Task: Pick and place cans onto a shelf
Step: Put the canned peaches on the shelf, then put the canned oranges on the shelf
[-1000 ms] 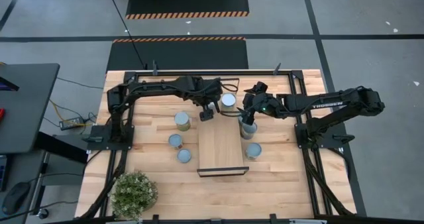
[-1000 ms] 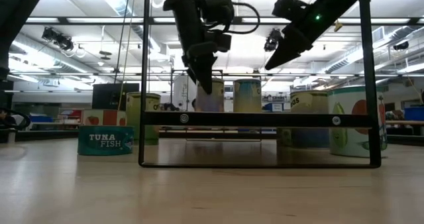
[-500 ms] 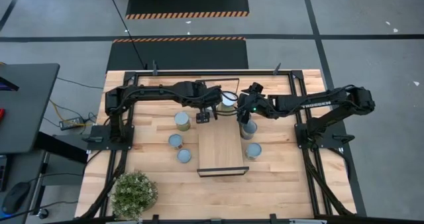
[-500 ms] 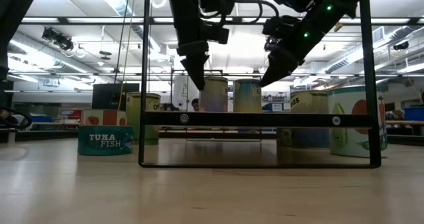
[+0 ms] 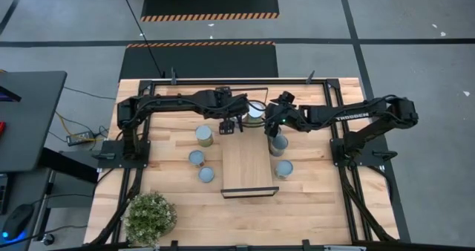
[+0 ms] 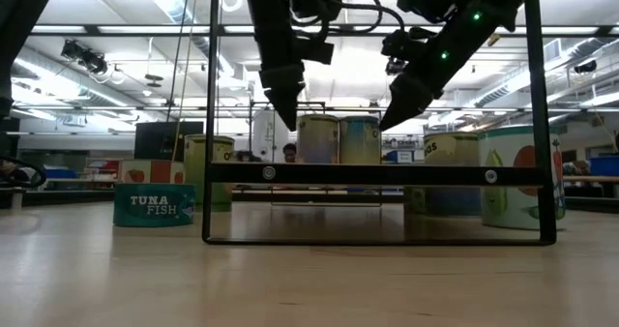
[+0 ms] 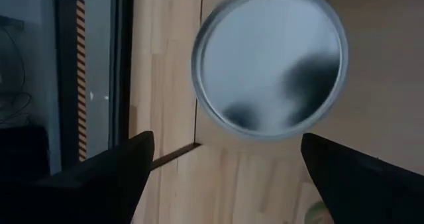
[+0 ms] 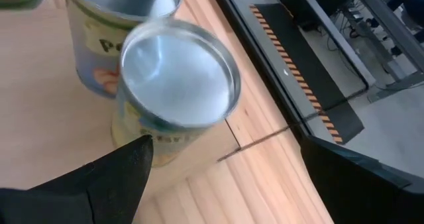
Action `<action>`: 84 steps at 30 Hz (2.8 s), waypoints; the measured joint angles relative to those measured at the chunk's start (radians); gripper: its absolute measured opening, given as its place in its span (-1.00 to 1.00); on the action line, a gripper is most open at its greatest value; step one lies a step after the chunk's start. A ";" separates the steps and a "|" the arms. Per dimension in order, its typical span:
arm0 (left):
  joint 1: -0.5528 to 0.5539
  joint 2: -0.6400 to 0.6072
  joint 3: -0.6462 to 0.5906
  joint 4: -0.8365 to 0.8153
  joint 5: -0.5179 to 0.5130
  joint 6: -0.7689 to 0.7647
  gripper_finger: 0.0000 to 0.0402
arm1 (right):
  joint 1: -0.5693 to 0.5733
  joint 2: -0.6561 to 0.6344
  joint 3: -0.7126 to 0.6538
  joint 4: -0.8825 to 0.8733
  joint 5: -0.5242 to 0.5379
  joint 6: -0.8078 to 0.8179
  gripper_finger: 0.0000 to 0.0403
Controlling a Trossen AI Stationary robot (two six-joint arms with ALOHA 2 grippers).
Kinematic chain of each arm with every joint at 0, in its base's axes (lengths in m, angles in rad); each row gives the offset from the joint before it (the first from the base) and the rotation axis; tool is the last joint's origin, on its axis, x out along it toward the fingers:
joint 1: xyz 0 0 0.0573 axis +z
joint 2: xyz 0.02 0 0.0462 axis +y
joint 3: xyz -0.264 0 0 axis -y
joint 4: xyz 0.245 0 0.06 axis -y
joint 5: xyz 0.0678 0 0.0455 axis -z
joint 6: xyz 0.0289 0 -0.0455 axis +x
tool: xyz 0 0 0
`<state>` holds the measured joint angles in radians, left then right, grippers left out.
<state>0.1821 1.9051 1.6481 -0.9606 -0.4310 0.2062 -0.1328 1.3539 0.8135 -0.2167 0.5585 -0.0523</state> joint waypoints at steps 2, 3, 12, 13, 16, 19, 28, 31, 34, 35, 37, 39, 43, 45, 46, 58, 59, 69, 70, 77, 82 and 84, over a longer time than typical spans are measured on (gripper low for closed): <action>-0.005 -0.011 -0.001 -0.032 0.017 0.006 0.92 | 0.011 -0.019 0.000 -0.017 -0.001 0.001 0.94; -0.006 -0.022 -0.001 -0.042 0.031 0.008 0.92 | 0.016 -0.032 0.000 -0.034 -0.002 0.001 0.94; -0.010 -0.107 -0.006 -0.182 0.342 -0.058 0.92 | 0.090 -0.091 0.000 -0.076 -0.159 0.034 0.94; -0.011 -0.110 -0.014 -0.188 0.355 -0.064 0.92 | 0.103 -0.091 0.000 -0.077 -0.153 0.035 0.94; -0.018 -0.131 -0.063 -0.206 0.364 -0.074 0.92 | 0.146 -0.091 0.000 -0.095 -0.084 0.049 0.94; -0.023 -0.170 -0.150 -0.190 0.366 -0.080 0.92 | 0.191 -0.091 0.000 -0.116 -0.004 0.060 0.94; -0.016 -0.321 -0.323 -0.102 0.376 -0.124 0.92 | 0.231 -0.091 0.000 -0.116 0.074 0.053 0.94; -0.015 -0.348 -0.358 -0.129 0.372 -0.134 0.92 | 0.230 -0.091 0.000 -0.117 0.071 0.057 0.94; -0.015 -0.356 -0.414 -0.173 0.325 -0.143 0.92 | 0.230 -0.091 0.000 -0.112 0.069 0.057 0.94; -0.013 -0.354 -0.435 -0.175 0.306 -0.143 0.92 | 0.230 -0.091 0.000 -0.111 0.067 0.056 0.94; -0.004 -0.353 -0.479 -0.190 0.280 -0.144 0.92 | 0.230 -0.091 0.000 -0.107 0.065 0.053 0.94; 0.009 -0.353 -0.514 -0.167 0.274 -0.149 0.92 | 0.230 -0.091 0.000 -0.106 0.066 0.052 0.94; 0.034 -0.353 -0.562 -0.098 0.299 -0.170 0.92 | 0.229 -0.091 0.000 -0.098 0.065 0.049 0.94; 0.043 -0.353 -0.571 -0.048 0.305 -0.171 0.92 | 0.229 -0.091 0.000 -0.093 0.065 0.049 0.94; 0.046 -0.353 -0.571 -0.028 0.305 -0.171 0.92 | 0.229 -0.091 0.000 -0.092 0.065 0.049 0.94; 0.051 -0.338 -0.570 0.118 0.355 -0.177 0.92 | 0.229 -0.091 0.000 -0.089 0.050 0.049 0.94; 0.051 -0.338 -0.570 0.127 0.354 -0.180 0.92 | 0.229 -0.091 0.000 -0.084 0.049 0.048 0.94; 0.052 -0.323 -0.569 0.205 0.357 -0.207 0.97 | 0.228 -0.091 0.000 -0.074 0.049 0.048 0.94; 0.052 -0.319 -0.569 0.204 0.358 -0.223 0.97 | 0.228 -0.091 0.000 -0.072 0.049 0.048 0.94; 0.063 -0.283 -0.569 0.237 0.366 -0.274 0.83 | 0.228 -0.091 0.000 -0.056 0.049 0.034 0.94; 0.063 -0.268 -0.569 0.244 0.368 -0.249 0.71 | 0.231 -0.091 0.000 -0.053 0.049 0.033 0.94; 0.063 -0.268 -0.565 0.239 0.369 -0.241 0.64 | 0.231 -0.091 0.000 -0.061 0.049 0.032 0.94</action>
<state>0.2451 1.6374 1.0836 -0.7211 -0.0623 -0.0344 0.0978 1.2625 0.8139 -0.2780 0.6079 -0.0198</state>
